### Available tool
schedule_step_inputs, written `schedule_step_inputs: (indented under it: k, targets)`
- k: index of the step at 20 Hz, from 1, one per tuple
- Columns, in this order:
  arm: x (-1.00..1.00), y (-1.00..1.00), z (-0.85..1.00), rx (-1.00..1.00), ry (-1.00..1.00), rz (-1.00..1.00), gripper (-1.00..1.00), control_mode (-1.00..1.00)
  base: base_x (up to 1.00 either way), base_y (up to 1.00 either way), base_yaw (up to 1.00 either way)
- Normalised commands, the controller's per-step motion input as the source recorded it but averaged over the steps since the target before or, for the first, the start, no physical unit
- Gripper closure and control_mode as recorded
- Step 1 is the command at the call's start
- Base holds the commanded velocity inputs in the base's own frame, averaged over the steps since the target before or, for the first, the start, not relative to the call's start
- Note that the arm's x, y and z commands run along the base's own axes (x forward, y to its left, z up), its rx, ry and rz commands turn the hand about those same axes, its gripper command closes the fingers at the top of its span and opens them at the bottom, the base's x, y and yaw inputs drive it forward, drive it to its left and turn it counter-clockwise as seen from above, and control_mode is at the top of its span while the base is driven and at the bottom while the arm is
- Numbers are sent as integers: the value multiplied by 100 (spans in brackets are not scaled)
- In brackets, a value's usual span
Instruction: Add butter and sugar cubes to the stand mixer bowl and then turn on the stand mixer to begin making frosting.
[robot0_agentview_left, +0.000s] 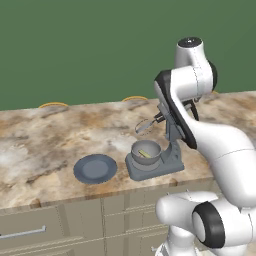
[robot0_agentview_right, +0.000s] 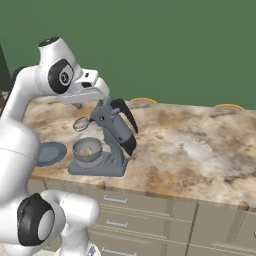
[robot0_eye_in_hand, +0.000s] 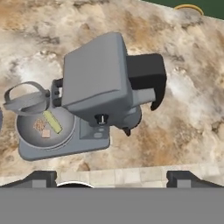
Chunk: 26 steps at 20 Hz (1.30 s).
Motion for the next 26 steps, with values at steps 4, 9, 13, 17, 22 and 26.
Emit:
schedule_step_inputs:
  k: [4,9,13,17,22,26]
  targets:
    - [23,-1,-11,0,0,0,-100,-100,0,0,0]
    - [38,0,-9,0,0,1,-100,-100,0,0,0]
    - [41,0,-1,0,0,0,-100,-100,0,0,0]
    - [37,0,-1,0,0,0,-100,-100,0,0,0]
    - [25,0,-15,0,0,0,-100,-100,0,0,0]
    - [26,0,-23,0,0,0,-100,-100,0,0,0]
